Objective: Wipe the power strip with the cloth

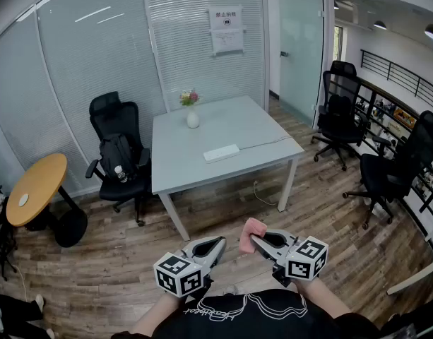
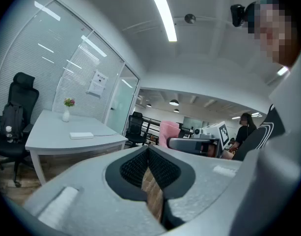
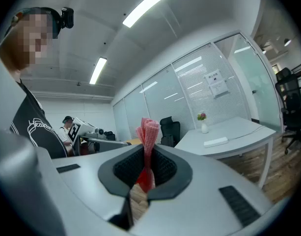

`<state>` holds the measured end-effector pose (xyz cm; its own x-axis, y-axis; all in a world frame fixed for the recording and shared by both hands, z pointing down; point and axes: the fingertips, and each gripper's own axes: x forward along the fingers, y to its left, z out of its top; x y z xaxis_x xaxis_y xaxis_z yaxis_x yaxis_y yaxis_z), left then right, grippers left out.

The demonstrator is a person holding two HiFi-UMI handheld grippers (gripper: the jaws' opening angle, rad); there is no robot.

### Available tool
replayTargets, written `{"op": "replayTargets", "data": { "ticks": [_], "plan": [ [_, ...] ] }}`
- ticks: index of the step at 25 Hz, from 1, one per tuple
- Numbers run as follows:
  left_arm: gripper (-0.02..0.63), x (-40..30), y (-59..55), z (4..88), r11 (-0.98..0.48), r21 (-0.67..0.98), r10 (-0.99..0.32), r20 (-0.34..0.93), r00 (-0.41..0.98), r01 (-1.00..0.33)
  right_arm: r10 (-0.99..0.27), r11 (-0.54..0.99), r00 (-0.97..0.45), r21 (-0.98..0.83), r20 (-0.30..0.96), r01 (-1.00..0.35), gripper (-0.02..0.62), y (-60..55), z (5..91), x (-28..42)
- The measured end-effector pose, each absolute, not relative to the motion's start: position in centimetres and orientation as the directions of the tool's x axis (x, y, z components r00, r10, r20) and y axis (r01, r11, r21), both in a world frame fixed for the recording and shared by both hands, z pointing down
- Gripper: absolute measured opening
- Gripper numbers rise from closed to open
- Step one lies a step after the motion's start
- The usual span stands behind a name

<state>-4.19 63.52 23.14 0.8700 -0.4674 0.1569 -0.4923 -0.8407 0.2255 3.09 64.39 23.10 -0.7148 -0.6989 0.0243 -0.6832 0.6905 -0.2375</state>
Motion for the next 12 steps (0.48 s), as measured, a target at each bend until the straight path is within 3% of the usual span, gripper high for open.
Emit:
{"op": "replayTargets", "data": {
  "ticks": [12],
  "plan": [
    [0.014, -4.13, 64.15, 22.24, -0.842, 0.193, -0.477, 0.167, 0.863, -0.503, -0.693, 0.699, -0.721, -0.235, 0.012, -0.676, 0.037, 64.67, 22.37, 3.38]
  ]
}}
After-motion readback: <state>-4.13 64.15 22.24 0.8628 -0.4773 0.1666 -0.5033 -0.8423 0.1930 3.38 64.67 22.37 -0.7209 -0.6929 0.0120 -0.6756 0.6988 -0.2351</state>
